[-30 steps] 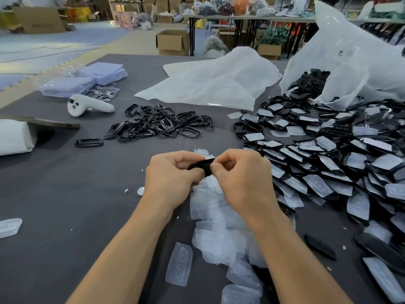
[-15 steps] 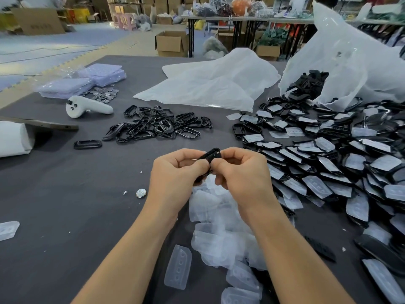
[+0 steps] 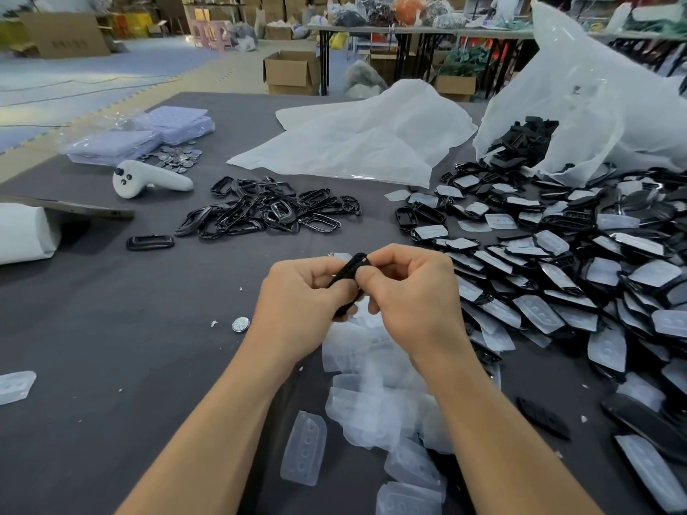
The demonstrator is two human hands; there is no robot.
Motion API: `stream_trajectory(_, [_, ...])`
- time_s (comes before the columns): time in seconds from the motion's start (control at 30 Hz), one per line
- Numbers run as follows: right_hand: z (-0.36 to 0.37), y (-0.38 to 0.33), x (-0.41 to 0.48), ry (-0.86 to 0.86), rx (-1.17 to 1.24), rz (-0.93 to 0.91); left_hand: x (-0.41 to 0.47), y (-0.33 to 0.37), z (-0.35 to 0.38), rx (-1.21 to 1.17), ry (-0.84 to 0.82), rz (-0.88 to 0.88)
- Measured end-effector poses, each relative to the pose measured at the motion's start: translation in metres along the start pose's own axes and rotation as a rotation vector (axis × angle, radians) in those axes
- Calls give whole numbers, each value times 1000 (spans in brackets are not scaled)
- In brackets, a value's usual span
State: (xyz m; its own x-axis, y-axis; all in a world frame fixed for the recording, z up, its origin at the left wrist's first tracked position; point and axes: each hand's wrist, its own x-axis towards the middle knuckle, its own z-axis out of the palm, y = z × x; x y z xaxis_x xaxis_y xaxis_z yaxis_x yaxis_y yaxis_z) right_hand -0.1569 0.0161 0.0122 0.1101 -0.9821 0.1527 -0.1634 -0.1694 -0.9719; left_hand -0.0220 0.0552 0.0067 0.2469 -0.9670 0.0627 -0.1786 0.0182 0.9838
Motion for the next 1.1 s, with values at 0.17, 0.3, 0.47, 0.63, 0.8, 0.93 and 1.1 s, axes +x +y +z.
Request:
stream_trajectory(0.17, [-5,5,3,118,-66,-16,7,-1,-5,-125,238,-78])
stream_trajectory(0.3, [-13,7,2,42,-486,-129,13,-1,-18,-421,367,-174])
stream_trajectory(0.47, [-5,7,-3,-185,-874,-135,17,-3,-22,-533,357,-206])
stream_trajectory(0.63, [-7,3,-2,-204,-907,-134,17,-3,-25,-523,325,-181])
stream_trajectory(0.8, [-7,5,-6,-72,-768,-174,16,-3,-24,-489,303,-185])
stream_trajectory(0.93, [-6,4,-2,31,-424,-81,16,-4,-24,-455,277,-186])
stream_trajectory(1.1, [-7,-4,2,35,76,100,15,-5,-21,-387,242,-186])
